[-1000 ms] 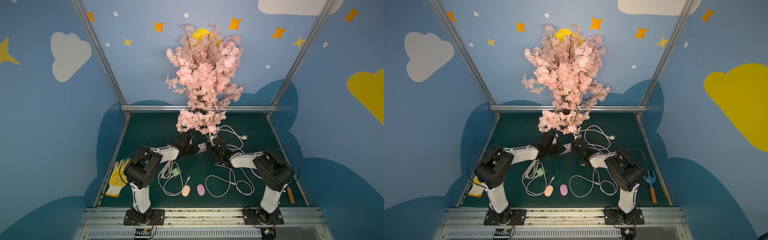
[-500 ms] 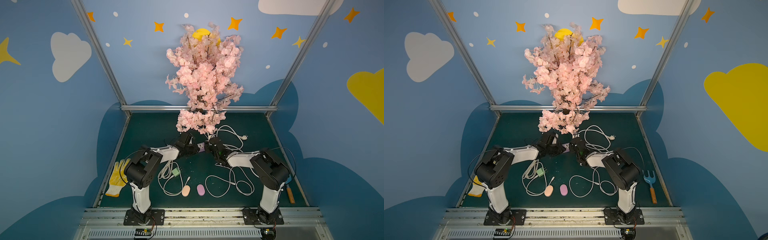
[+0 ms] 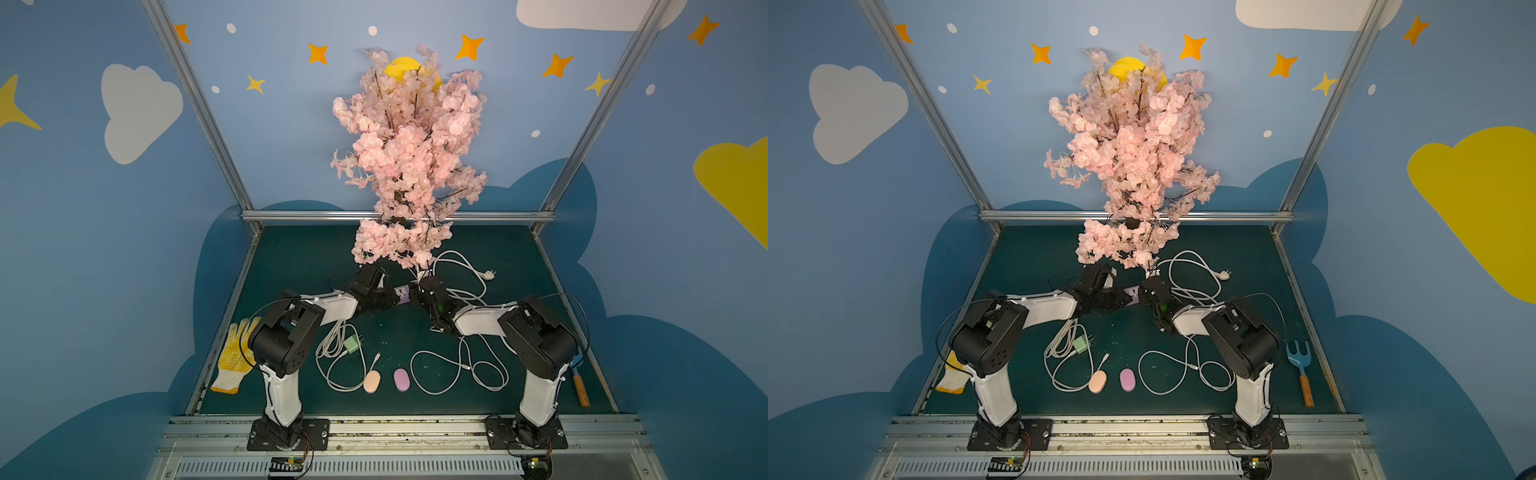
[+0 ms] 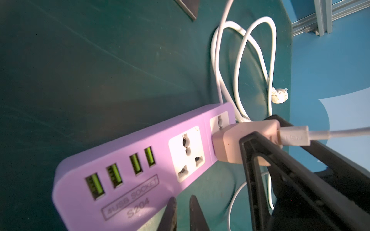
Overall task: Charge the bluetooth headset
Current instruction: Insert the plug into the socket.
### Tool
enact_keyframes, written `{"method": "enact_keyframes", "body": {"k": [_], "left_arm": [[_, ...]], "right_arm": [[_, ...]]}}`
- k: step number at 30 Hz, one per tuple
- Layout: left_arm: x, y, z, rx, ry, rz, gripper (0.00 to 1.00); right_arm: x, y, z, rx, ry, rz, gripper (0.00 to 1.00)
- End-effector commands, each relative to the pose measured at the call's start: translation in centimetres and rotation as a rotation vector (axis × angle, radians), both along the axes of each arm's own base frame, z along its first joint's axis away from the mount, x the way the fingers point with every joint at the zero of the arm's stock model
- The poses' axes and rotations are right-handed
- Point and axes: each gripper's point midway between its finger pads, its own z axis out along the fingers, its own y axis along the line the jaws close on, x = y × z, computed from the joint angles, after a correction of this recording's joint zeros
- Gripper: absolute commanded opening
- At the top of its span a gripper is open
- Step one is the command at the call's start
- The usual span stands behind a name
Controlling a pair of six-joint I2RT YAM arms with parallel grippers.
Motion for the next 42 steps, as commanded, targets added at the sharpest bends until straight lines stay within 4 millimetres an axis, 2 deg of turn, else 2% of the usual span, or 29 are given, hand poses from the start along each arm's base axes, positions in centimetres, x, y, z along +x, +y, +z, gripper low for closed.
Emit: {"method": "enact_keyframes", "body": {"k": [1,5,12,20,27,31,38,39,42], "left_arm": [[0.4,0.1,0.4,0.005,-0.002,-0.002,0.16],[0.5,0.1,0.6,0.006,-0.004,-0.003,0.16],[0.7,0.3,0.7,0.008,-0.009,-0.001,0.16],[1.8,0.3,1.0,0.007,-0.022,-0.001,0.16],[3.0,0.5,1.4,0.007,-0.036,0.003,0.16],[3.3,0.4,1.0,0.002,-0.025,-0.001,0.16],[2.5,0.3,-0.6,-0.01,0.016,-0.003,0.16],[2.4,0.4,-0.7,-0.009,0.019,-0.003,0.16],[2.1,0.5,-1.0,-0.008,0.023,-0.003,0.16]], "right_arm": [[-11.5,-5.5,-16.2,-0.319,0.565,0.101,0.0],[-11.9,-5.6,-16.4,-0.349,0.56,0.105,0.0],[-12.9,-4.4,-16.5,-0.425,0.528,0.153,0.0],[-13.9,-5.6,-17.2,-0.346,0.581,0.123,0.0],[-14.7,-6.1,-17.4,-0.35,0.594,0.118,0.0],[-14.5,-5.9,-17.5,-0.35,0.595,0.123,0.0],[-14.4,-5.9,-17.3,-0.342,0.598,0.121,0.0],[-14.4,-5.9,-17.2,-0.34,0.598,0.123,0.03],[-14.3,-5.7,-17.0,-0.331,0.596,0.128,0.28]]}}
